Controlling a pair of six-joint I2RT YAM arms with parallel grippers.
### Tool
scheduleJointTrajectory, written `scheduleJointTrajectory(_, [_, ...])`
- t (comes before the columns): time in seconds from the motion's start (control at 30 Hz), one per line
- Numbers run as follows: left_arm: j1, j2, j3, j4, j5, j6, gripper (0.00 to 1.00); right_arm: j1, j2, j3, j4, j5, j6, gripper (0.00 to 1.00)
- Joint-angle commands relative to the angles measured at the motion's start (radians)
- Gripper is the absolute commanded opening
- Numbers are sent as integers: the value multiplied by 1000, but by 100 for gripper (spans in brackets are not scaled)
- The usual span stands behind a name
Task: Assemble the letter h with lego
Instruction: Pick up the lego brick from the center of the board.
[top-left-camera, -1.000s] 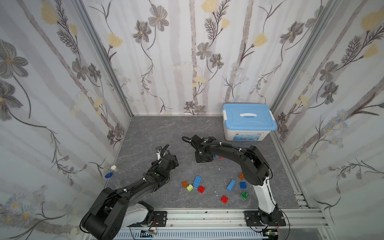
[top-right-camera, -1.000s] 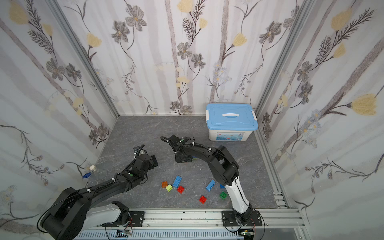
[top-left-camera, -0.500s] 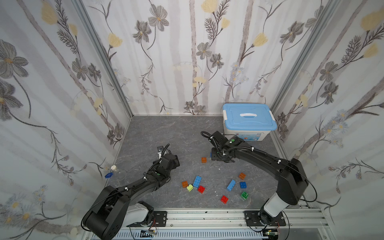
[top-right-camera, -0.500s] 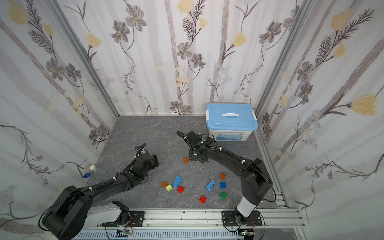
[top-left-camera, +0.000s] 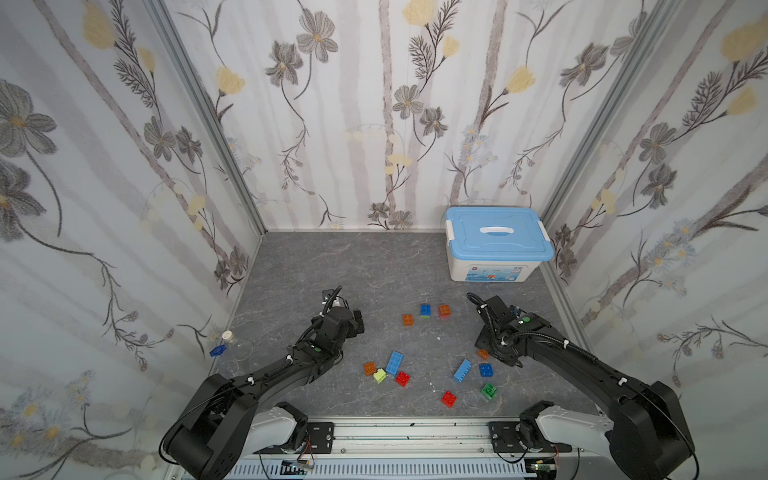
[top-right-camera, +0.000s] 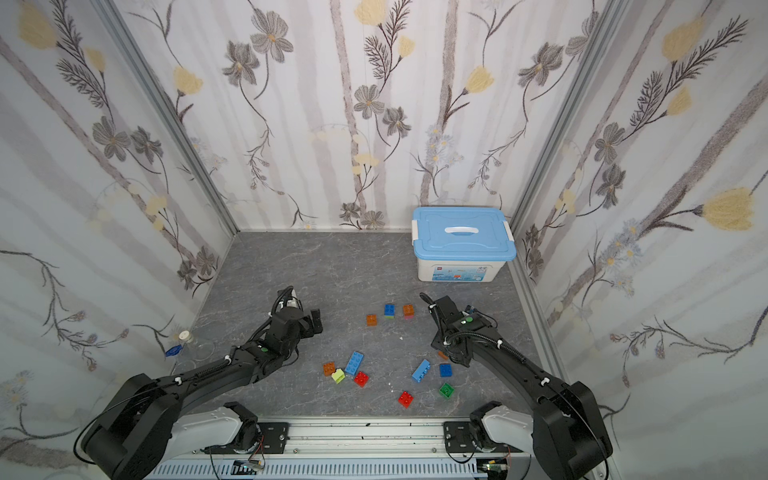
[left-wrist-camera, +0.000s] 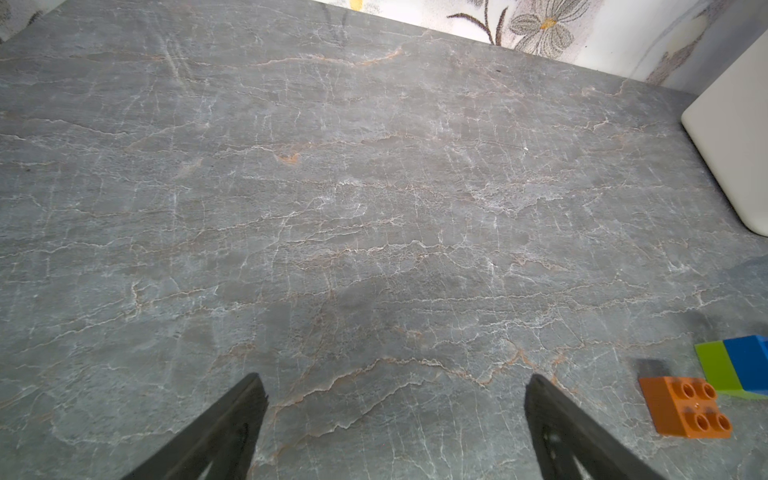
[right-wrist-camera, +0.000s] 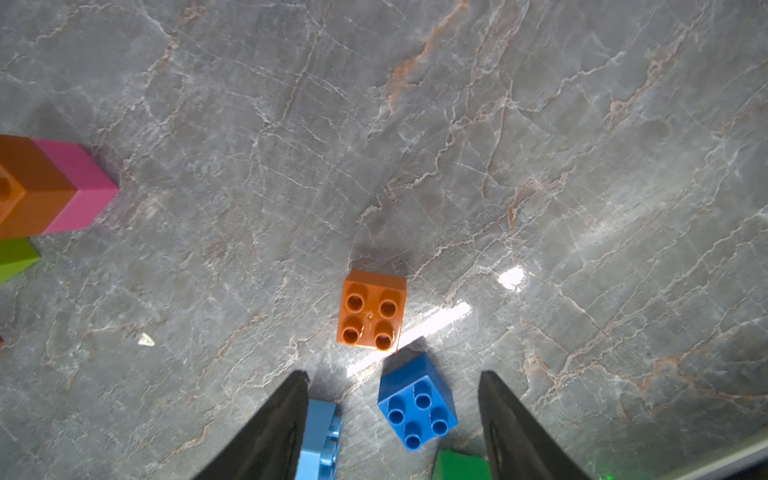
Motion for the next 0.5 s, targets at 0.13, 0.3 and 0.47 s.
scheduleJointTrajectory(0.13, [-10, -24, -2, 25, -4, 43, 100, -17, 104, -17, 92, -18, 62, 61])
scheduleJointTrajectory(0.3, [-15, -51, -25, 38, -29, 46, 100, -37, 195, 6, 134, -77, 4, 58])
scheduleJointTrajectory(0.47, [-15, -56, -27, 21, -55, 44, 100, -47, 223, -21, 198, -122, 5, 47])
